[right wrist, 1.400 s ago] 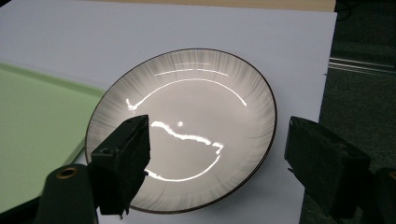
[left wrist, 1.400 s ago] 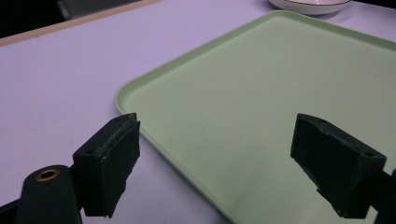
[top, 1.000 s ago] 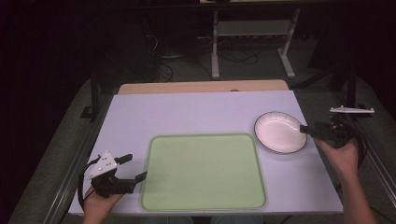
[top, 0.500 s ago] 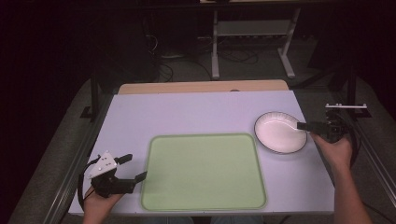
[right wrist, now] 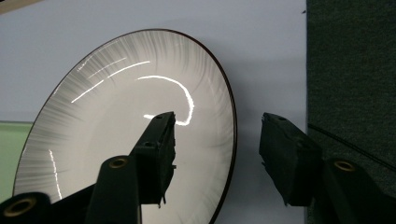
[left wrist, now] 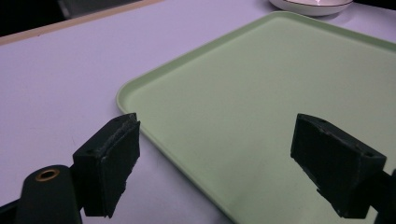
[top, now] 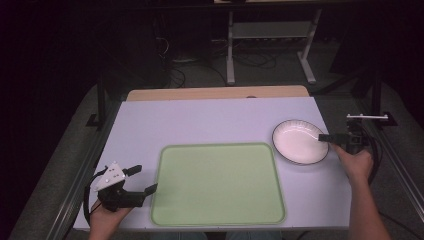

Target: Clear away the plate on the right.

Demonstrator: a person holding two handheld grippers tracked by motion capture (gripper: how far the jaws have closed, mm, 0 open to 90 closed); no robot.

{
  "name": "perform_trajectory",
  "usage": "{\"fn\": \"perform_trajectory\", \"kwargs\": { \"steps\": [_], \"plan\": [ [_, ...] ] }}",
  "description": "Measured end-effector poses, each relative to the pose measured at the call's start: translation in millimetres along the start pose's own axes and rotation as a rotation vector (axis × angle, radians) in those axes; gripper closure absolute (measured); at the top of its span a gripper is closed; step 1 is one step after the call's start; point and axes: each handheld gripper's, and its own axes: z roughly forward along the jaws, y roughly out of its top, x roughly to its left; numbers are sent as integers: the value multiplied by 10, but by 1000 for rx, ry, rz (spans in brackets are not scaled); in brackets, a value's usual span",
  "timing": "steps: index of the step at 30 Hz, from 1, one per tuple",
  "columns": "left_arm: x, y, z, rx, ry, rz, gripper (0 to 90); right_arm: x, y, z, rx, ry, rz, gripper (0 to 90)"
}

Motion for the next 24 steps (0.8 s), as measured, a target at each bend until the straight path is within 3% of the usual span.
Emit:
{"fn": "perform_trajectory", "kwargs": {
  "steps": [6,9,16,21,24],
  "plan": [
    [-1,1,2,1,1,2,153,-21,-27,44,21,5,30,527],
    [-1,1,1,1,0,2,154,-26,-46,59,23,18,42,633],
    [0,2,0,2,1,3,153,-51,-87,89,22,33,77,737],
    [-2,4,-3,0,1,5,154,-74,-119,98,21,43,112,780],
    [0,3,-2,0,1,4,154,-115,-146,98,7,72,142,790]
  ]
}}
